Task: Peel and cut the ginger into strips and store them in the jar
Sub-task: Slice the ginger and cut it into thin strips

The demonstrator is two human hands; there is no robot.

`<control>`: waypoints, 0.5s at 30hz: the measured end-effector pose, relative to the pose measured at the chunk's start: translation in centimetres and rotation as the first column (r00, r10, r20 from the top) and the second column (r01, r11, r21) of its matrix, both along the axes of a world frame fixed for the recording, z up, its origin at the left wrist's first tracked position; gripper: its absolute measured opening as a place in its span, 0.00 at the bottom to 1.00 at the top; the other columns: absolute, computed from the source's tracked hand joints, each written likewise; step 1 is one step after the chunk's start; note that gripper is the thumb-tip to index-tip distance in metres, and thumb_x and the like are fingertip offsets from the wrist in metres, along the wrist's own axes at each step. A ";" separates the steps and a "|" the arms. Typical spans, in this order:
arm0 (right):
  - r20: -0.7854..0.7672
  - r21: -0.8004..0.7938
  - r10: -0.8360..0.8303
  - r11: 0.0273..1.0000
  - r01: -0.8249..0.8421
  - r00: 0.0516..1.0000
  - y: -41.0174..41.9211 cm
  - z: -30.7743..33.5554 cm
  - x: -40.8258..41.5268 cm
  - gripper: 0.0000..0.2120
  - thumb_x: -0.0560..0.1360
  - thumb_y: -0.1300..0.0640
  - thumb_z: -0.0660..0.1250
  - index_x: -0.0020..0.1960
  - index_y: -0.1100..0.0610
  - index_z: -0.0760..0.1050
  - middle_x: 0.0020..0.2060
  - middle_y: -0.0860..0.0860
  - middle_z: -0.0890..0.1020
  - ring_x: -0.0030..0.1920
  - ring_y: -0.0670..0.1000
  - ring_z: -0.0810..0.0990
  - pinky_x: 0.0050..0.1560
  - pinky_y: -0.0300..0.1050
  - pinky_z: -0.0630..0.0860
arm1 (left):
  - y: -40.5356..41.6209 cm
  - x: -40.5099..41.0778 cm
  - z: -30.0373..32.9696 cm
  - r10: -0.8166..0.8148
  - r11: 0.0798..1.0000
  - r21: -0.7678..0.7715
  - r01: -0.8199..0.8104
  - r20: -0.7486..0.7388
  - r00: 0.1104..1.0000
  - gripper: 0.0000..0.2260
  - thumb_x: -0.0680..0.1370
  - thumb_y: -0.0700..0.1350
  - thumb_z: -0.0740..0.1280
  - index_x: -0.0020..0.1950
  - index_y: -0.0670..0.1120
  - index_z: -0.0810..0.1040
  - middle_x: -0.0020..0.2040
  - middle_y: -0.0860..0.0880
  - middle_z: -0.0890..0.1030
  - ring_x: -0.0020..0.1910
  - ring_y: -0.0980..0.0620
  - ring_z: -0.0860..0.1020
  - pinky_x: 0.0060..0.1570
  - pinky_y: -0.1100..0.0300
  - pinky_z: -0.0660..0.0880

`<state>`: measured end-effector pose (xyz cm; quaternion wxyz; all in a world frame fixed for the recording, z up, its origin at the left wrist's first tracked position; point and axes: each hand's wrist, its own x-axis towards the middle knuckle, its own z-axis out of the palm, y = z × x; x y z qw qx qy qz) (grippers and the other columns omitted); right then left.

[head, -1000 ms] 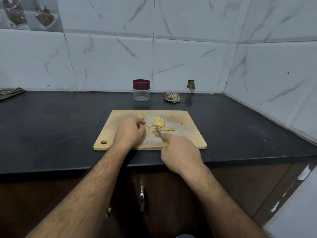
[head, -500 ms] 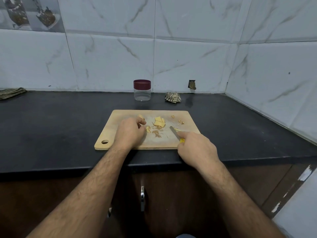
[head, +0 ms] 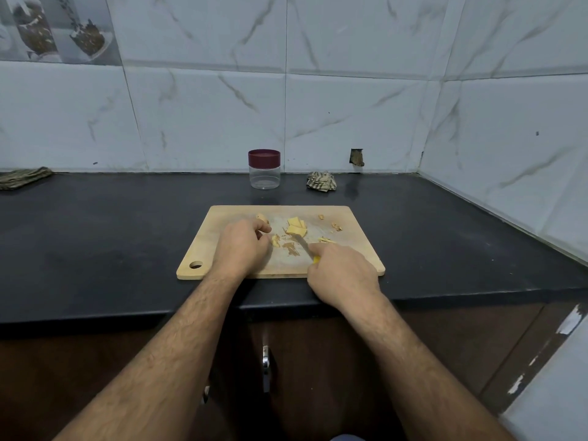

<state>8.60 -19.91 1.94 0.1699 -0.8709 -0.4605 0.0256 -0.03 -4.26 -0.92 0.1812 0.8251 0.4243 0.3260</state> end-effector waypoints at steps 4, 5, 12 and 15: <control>-0.021 0.018 -0.045 0.999 0.045 0.999 -1.0 -0.4 0.5 0.24 0.76 0.59 0.57 0.70 0.45 0.71 0.60 0.50 0.79 0.59 0.55 0.76 0.45 0.45 0.67 | 0.1 0.1 -0.1 0.004 1.000 0.010 -0.004 0.001 1.000 0.11 0.78 0.47 0.67 0.59 0.49 0.82 0.53 0.50 0.83 0.46 0.55 0.74 0.48 0.63 0.69; -0.025 0.025 -0.048 0.999 0.048 0.999 -1.1 -0.4 0.4 0.24 0.76 0.59 0.57 0.70 0.45 0.70 0.60 0.50 0.79 0.59 0.55 0.76 0.45 0.45 0.67 | 0.1 0.1 -0.1 0.004 1.000 0.012 -0.004 0.002 1.000 0.11 0.78 0.47 0.67 0.59 0.49 0.82 0.53 0.50 0.83 0.46 0.56 0.73 0.49 0.63 0.69; -0.028 0.021 -0.013 1.000 0.014 1.000 -0.1 0.2 -0.6 0.25 0.77 0.59 0.58 0.73 0.45 0.68 0.63 0.50 0.78 0.62 0.55 0.75 0.47 0.45 0.66 | 0.2 0.1 -0.2 -0.004 1.000 0.017 0.004 -0.008 1.000 0.11 0.78 0.46 0.67 0.60 0.48 0.82 0.50 0.51 0.83 0.47 0.53 0.76 0.49 0.61 0.71; -0.025 0.012 -0.041 0.999 0.042 0.999 0.1 0.0 -0.3 0.22 0.77 0.59 0.58 0.69 0.47 0.72 0.59 0.50 0.79 0.57 0.54 0.76 0.44 0.45 0.66 | 0.1 0.1 -0.2 -0.002 1.000 0.013 0.002 -0.004 1.000 0.11 0.78 0.46 0.67 0.60 0.48 0.82 0.54 0.50 0.83 0.47 0.54 0.76 0.49 0.62 0.71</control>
